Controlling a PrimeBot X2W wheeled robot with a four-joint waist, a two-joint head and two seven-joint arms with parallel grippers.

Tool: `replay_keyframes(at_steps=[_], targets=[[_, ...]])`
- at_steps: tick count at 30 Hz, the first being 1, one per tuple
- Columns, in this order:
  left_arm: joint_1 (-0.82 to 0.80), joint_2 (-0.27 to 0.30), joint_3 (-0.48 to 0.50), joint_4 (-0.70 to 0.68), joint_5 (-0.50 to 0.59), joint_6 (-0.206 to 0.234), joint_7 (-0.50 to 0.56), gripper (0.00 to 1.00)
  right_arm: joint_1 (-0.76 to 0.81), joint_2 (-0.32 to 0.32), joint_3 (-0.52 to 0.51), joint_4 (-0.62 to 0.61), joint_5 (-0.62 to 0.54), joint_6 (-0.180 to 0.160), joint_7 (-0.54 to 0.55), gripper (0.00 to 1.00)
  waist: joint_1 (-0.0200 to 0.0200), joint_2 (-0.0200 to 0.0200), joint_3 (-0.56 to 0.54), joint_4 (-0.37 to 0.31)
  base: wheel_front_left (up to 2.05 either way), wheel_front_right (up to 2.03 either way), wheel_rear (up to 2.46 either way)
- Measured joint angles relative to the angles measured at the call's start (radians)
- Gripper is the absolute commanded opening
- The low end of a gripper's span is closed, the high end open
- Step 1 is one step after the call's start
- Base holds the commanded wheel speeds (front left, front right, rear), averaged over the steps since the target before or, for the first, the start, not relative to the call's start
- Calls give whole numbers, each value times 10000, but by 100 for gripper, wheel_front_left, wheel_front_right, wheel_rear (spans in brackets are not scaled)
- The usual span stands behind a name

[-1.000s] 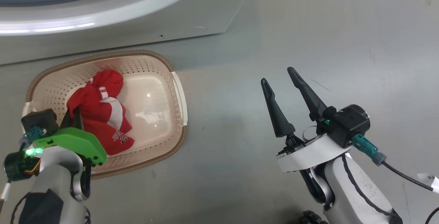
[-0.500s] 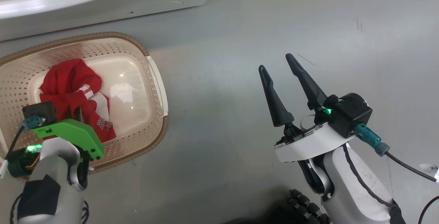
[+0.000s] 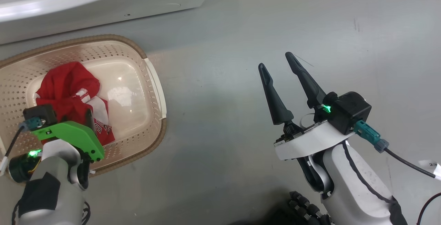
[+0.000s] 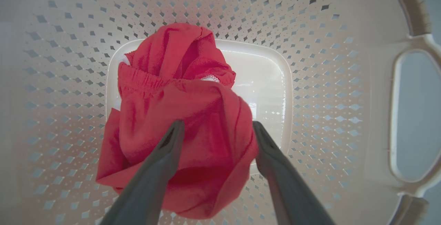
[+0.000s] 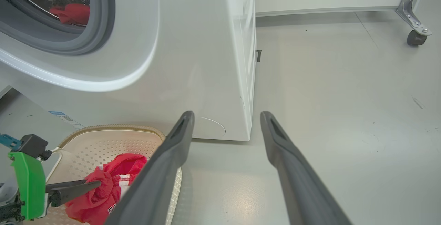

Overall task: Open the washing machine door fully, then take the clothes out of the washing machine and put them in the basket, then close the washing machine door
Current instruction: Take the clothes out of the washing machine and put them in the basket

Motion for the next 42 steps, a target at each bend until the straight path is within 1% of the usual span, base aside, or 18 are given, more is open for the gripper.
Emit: replay_keyframes(at_steps=[5,10,15,16,20,29,33,34,35,42], targets=[[-2,-63,-136,180,46,-245,-497,100,-31,0,-46,169,-4,0,0,100,0,0,-332,75,0,0,0],[2,-178,-316,186,173,-522,-1208,100,-32,0,-222,445,-44,0,-2,100,0,0,-809,231,0,0,0],[35,-336,-491,98,276,-658,-1965,100,10,-2,-389,761,-247,2,-2,100,0,0,-1389,470,0,0,0],[56,-366,-476,48,268,-767,-2104,100,37,-2,-439,823,-263,2,0,100,0,0,-1515,527,0,0,0],[278,-516,-527,-309,267,-970,-2723,100,242,-8,-673,1005,-293,4,0,100,0,0,-2158,833,0,0,0],[808,-560,-719,-1377,598,-1007,-2909,100,855,-96,-1074,1264,-357,-6,0,100,0,0,-3389,1430,0,0,0],[1113,-545,-771,-1950,825,-1005,-2911,100,1135,-105,-1327,1333,-357,-35,0,100,0,0,-3955,1683,0,0,0],[1221,-535,-782,-2100,834,-999,-2911,100,1190,-111,-1379,1348,-357,-88,0,100,0,0,-4097,1742,0,0,0],[1221,-535,-782,-2100,834,-999,-2911,100,1190,-111,-1379,1348,-357,-88,0,100,0,0,-4097,1742,0,0,0],[2116,-418,-1080,-3083,1369,-936,-2911,100,1703,-178,-1578,1498,-357,-98,0,100,0,0,-5125,2108,0,0,0]])
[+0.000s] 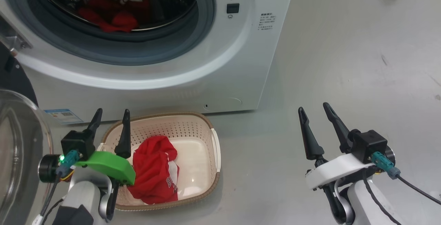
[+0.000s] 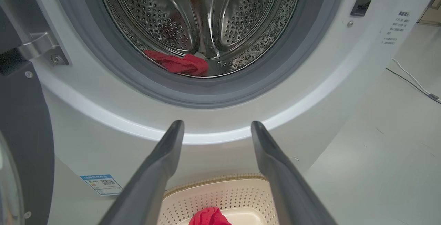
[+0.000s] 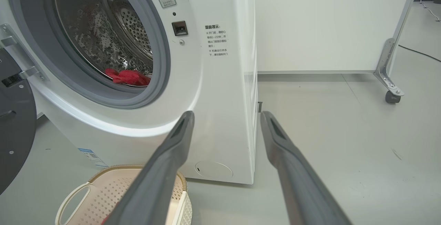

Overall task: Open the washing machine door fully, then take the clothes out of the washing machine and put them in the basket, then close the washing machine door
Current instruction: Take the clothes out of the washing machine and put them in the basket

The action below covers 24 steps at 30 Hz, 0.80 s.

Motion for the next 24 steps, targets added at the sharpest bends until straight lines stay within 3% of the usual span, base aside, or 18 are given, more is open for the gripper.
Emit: replay_keyframes(at_steps=[14,24], targets=[[2440,75,-144,-1534,311,560,0,100,1324,-35,174,345,2,4,0,100,0,0,-1972,411,0,0,0],[3686,92,-270,-2757,353,951,272,100,1862,-17,268,301,2,2,0,100,-1,0,-2664,263,0,0,0]])
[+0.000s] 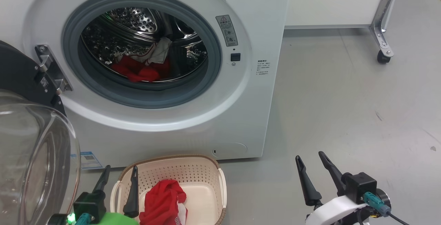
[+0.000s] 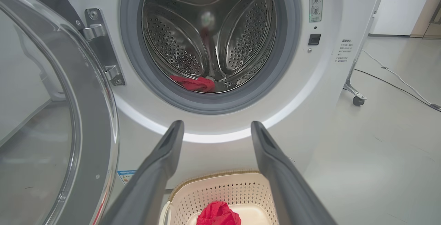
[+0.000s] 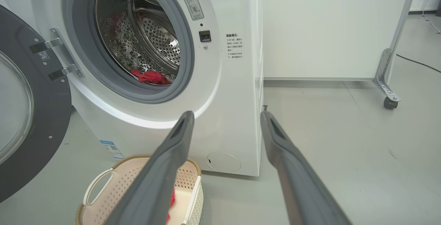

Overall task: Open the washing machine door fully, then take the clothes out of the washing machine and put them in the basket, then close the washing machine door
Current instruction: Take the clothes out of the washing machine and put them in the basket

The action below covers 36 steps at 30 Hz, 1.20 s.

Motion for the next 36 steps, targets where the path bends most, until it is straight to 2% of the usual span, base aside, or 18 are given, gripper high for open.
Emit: replay_keyframes(at_steps=[19,36], targets=[[1199,50,-6,-1946,282,357,686,100,168,-25,-17,-276,0,-79,0,100,0,0,12,-8,0,0,0],[1688,84,61,-3137,412,443,1229,100,187,-27,25,-435,0,-79,0,100,1,0,170,118,0,0,0]])
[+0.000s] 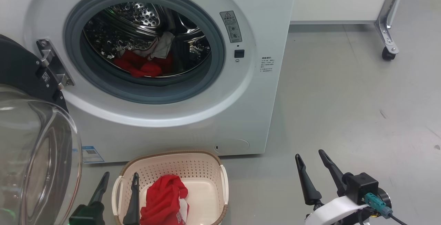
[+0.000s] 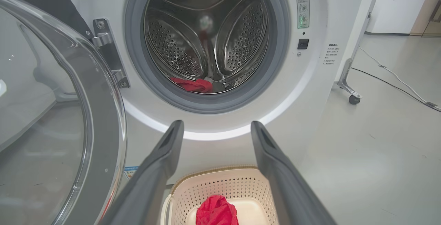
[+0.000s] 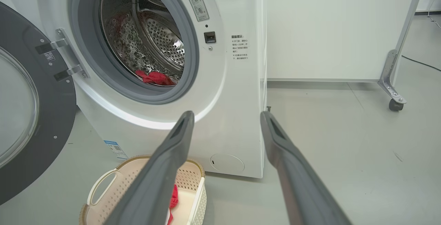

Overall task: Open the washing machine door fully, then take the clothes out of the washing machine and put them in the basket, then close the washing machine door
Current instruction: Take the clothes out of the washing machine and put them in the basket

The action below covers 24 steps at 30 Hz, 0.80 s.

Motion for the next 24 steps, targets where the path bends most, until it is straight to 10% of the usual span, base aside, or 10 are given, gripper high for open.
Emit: replay_keyframes(at_steps=[24], targets=[[-891,-119,123,-805,-336,82,662,100,-476,-121,270,-1030,-355,-12,270,100,0,0,1977,-252,0,0,0]])
